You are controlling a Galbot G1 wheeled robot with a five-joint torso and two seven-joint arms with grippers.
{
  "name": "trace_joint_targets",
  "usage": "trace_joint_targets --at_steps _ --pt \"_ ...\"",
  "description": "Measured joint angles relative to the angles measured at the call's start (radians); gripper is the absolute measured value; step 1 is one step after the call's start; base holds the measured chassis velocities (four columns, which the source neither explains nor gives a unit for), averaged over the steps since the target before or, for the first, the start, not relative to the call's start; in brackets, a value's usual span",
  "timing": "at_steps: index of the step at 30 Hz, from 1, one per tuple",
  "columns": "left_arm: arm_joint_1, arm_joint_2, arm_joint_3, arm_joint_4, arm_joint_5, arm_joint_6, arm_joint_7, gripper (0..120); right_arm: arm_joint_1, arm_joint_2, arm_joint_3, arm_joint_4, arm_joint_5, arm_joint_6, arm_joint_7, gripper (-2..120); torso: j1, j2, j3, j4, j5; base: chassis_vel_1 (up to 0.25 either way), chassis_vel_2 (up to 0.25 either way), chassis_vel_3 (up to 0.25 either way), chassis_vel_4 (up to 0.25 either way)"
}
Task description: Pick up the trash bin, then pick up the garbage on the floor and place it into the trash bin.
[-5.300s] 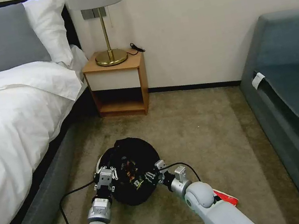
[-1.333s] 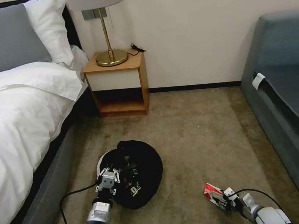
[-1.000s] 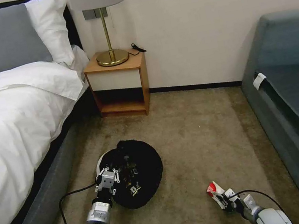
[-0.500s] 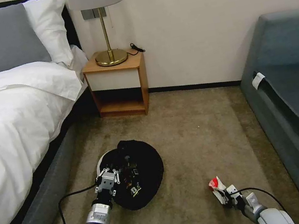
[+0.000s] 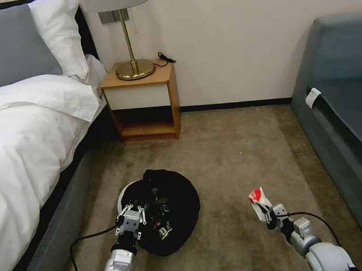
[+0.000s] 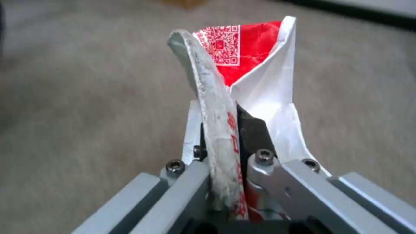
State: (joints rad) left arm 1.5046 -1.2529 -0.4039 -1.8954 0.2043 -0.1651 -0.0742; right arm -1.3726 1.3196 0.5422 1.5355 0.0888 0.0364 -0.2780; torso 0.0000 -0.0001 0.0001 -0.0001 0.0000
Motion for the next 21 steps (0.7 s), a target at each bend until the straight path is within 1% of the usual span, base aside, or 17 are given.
trace_joint_targets --at_steps 1,2,4,5,7,8,11,12,16,18,21 --pt "0.012 -0.008 0.000 -0.006 0.014 -0.011 0.000 6 -0.006 0.007 -0.022 0.055 0.019 0.028 0.005 0 0.000 0.000 0.000 0.0000 -0.0001 0.000 0.000 0.000 0.000" --pt "0.012 -0.008 0.000 -0.006 0.014 -0.011 0.000 6 -0.006 0.007 -0.022 0.055 0.019 0.028 0.005 0 0.000 0.000 0.000 0.0000 -0.0001 0.000 0.000 0.000 0.000" --pt "0.028 -0.013 0.000 -0.013 0.026 -0.019 0.000 6 -0.018 0.018 -0.061 0.151 0.045 0.028 0.024 0 0.000 0.000 0.000 0.0001 -0.0001 0.000 0.000 0.000 0.000" --pt "0.028 -0.013 0.000 -0.013 0.026 -0.019 0.000 6 -0.018 0.018 -0.061 0.151 0.045 0.028 0.024 0 0.000 0.000 0.000 0.0001 -0.0001 0.000 0.000 0.000 0.000" --pt "0.036 -0.016 0.000 -0.015 0.032 -0.022 0.000 6 -0.026 0.023 -0.096 0.214 0.058 0.020 0.040 0 0.000 0.000 0.000 0.0001 -0.0003 0.000 0.000 0.000 0.000" --pt "0.036 -0.016 0.000 -0.015 0.032 -0.022 0.000 6 -0.026 0.023 -0.096 0.214 0.058 0.020 0.040 0 0.000 0.000 0.000 0.0001 -0.0003 0.000 0.000 0.000 0.000" --pt "0.043 -0.019 0.001 -0.019 0.038 -0.023 0.000 6 -0.035 0.027 -0.154 0.282 0.077 0.011 0.053 0 0.000 0.000 0.000 0.0002 -0.0002 0.000 0.000 0.000 0.000" --pt "0.045 -0.020 0.003 -0.022 0.041 -0.024 -0.001 6 -0.040 0.026 -0.194 0.313 0.095 0.010 0.059 0 0.000 0.000 0.000 0.0001 -0.0001 0.000 0.000 0.000 0.000" --pt "0.045 -0.024 0.005 -0.025 0.043 -0.024 -0.003 6 -0.049 0.019 -0.232 0.342 0.126 0.005 0.059 0 0.000 0.000 0.000 0.0002 -0.0001 0.000 0.000 0.000 0.000" --pt "0.041 -0.029 0.015 -0.028 0.048 -0.021 -0.006 6 -0.062 0.008 -0.285 0.364 0.155 0.005 0.045 0 0.000 0.000 0.000 0.0001 0.0000 0.000 0.000 0.000 0.000" --pt "0.036 -0.032 0.022 -0.028 0.051 -0.018 -0.008 6 -0.069 0.007 -0.312 0.365 0.158 0.010 0.028 0 0.000 0.000 0.000 0.0001 -0.0001 0.000 0.000 0.000 0.000"
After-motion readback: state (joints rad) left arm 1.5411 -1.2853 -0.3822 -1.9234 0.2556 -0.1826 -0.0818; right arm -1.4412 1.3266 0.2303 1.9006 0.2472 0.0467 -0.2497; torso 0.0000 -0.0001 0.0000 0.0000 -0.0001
